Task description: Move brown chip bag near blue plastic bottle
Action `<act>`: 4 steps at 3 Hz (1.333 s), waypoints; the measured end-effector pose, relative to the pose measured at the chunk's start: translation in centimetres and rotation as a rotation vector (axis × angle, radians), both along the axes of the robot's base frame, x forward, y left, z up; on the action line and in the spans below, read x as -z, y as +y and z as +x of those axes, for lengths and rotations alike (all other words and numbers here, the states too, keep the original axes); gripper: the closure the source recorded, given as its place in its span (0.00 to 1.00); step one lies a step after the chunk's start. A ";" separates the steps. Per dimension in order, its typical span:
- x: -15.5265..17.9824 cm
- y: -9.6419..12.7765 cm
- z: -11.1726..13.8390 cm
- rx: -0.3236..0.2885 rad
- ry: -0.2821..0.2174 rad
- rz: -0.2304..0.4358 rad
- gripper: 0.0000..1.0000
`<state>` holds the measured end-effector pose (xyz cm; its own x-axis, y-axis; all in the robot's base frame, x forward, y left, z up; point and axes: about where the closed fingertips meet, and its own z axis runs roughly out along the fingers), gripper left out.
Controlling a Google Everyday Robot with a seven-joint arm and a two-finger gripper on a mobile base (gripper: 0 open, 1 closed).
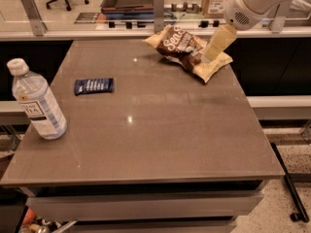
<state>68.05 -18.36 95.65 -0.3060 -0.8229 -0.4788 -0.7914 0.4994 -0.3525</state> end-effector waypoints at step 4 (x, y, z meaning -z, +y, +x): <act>9.1 5.4 8.2 -0.047 0.095 0.158 0.00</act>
Offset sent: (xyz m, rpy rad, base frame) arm 0.0676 0.0061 -0.0795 0.1788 0.0930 -0.0098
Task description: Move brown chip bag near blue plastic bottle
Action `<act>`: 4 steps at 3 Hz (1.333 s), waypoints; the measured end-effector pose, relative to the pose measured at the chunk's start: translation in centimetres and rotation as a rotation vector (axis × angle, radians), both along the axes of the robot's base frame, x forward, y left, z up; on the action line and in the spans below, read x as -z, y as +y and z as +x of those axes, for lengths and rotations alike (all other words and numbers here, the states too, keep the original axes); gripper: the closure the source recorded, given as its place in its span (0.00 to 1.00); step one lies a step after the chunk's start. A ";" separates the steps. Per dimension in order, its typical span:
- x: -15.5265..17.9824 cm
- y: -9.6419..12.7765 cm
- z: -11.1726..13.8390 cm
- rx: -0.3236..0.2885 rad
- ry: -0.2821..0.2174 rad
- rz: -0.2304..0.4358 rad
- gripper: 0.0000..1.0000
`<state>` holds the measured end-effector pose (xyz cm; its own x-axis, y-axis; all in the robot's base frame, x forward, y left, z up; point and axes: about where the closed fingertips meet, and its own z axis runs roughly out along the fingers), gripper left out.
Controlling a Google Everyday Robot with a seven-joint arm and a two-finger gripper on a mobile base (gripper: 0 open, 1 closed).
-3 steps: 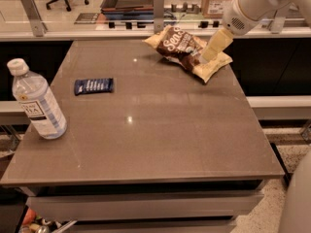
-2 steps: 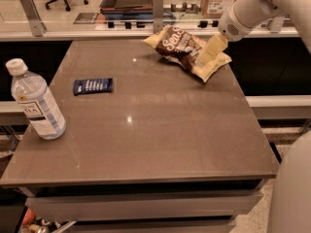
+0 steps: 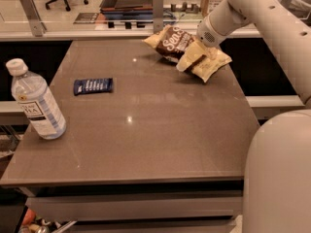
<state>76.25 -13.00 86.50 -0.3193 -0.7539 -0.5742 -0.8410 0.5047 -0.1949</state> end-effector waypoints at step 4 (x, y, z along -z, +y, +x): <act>1.7 0.5 1.8 0.017 0.041 -0.035 0.41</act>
Offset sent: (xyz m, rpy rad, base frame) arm 0.0466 -0.0040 -0.0175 -0.0798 0.0730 -0.0597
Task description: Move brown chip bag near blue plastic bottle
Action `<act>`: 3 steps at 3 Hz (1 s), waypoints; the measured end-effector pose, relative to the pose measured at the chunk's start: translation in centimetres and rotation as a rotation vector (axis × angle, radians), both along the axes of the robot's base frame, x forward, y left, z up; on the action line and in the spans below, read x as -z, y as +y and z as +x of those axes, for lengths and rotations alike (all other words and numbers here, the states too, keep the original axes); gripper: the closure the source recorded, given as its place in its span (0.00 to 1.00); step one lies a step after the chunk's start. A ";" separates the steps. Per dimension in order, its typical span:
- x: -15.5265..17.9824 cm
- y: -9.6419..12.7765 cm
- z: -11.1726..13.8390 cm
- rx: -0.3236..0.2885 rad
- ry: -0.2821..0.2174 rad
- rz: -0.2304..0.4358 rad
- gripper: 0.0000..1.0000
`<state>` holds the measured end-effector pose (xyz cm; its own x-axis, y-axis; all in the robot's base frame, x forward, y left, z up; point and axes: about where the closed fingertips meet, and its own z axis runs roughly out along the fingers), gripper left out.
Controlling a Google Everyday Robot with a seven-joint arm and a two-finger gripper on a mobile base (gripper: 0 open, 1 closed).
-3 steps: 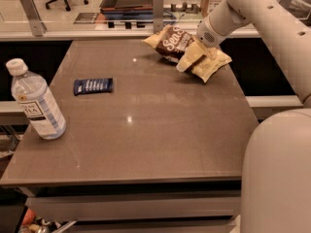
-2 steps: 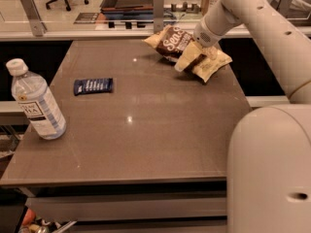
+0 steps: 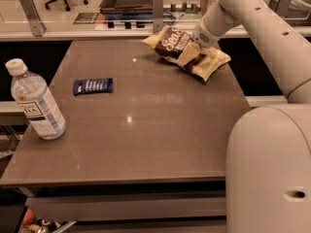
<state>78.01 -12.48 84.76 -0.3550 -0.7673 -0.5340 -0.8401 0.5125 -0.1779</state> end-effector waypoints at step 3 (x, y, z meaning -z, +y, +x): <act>0.3 0.3 0.1 -0.004 0.006 0.000 1.00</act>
Offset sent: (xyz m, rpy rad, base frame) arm 0.0005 0.0021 -0.0033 -0.0001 0.0047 0.0029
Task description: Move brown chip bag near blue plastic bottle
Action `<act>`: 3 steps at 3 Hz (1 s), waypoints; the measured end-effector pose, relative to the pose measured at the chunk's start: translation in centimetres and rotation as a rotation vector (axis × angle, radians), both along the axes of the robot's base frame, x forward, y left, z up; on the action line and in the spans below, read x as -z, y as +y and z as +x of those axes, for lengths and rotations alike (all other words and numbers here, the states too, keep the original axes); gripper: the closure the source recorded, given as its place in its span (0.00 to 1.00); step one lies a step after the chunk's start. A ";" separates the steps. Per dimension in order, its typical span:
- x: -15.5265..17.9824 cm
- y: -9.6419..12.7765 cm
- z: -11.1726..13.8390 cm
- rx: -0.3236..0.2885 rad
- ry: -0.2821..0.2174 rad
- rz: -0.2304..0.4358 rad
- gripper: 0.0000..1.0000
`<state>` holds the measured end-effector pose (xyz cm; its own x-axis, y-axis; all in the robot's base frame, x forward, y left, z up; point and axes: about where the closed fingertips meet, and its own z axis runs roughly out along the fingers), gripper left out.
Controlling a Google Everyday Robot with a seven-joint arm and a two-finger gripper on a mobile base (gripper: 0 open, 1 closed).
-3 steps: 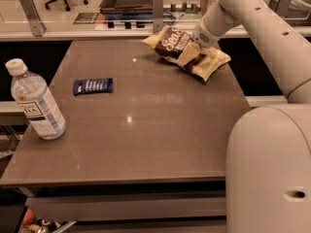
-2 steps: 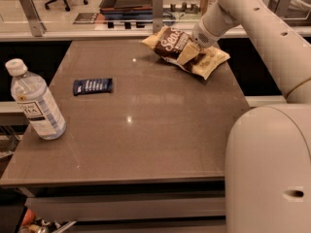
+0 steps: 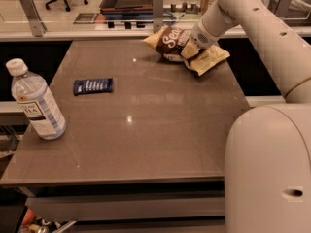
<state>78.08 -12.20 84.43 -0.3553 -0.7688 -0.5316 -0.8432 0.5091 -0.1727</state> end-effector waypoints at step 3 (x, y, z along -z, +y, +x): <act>-2.2 -0.4 -1.2 -0.003 -0.021 0.034 1.00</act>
Offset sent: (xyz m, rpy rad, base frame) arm -0.0113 -0.0069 0.0271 0.0313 -0.0151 -0.0093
